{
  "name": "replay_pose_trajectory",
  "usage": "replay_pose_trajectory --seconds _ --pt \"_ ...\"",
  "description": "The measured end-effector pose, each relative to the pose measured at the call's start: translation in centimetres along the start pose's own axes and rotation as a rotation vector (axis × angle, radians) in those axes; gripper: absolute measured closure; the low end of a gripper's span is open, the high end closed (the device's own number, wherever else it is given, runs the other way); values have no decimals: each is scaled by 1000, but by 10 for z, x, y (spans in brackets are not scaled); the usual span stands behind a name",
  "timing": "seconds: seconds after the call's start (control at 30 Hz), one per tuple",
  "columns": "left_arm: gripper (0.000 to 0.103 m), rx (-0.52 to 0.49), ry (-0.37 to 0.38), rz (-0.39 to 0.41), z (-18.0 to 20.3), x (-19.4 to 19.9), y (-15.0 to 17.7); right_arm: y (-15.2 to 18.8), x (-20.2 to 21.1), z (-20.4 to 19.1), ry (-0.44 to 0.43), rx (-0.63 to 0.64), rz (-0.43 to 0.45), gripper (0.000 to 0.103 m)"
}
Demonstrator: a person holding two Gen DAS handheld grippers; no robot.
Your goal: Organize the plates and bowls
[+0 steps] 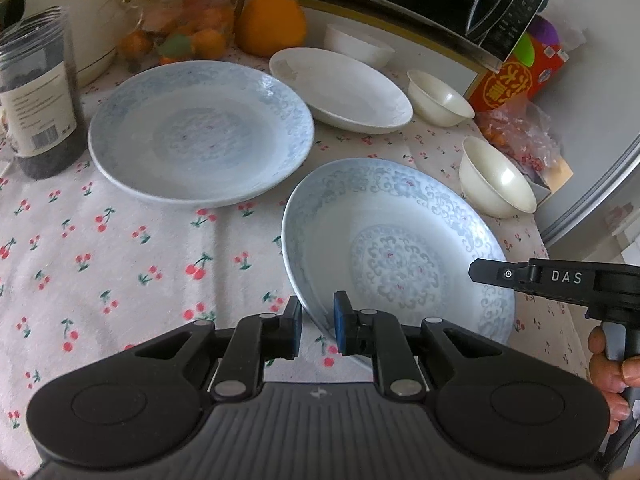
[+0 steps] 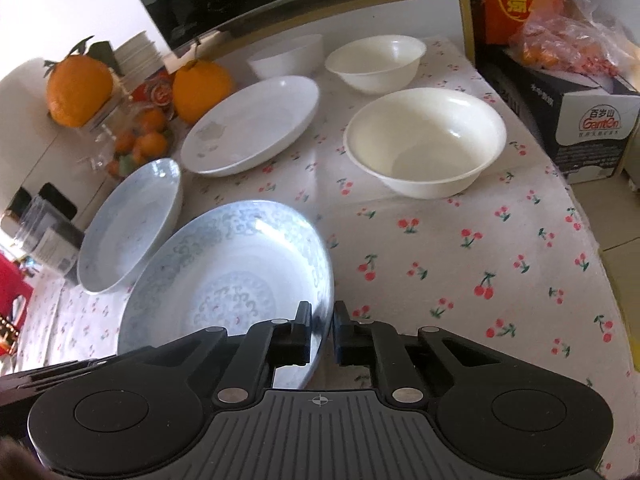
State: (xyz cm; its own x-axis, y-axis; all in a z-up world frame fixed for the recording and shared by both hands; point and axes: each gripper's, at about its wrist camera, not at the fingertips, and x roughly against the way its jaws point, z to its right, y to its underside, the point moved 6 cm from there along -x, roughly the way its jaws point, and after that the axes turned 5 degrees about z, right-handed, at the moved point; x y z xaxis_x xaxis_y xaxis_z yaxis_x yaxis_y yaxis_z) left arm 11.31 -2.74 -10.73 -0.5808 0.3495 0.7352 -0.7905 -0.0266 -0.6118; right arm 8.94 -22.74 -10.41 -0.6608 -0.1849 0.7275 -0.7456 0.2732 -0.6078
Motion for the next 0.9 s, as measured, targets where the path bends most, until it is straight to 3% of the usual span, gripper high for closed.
replay_pose_trajectory --seconds 0.27,0.83,0.9 --pt "89 -21 -47 -11 9 -4 0 -2 -6 5 14 -10 -12 91" --pt "88 -28 -48 -23 10 -3 -3 -1 -5 -1 51 19 -11 89" --pt "83 -28 -52 -22 9 -2 -4 -1 -4 -1 61 27 -5 89"
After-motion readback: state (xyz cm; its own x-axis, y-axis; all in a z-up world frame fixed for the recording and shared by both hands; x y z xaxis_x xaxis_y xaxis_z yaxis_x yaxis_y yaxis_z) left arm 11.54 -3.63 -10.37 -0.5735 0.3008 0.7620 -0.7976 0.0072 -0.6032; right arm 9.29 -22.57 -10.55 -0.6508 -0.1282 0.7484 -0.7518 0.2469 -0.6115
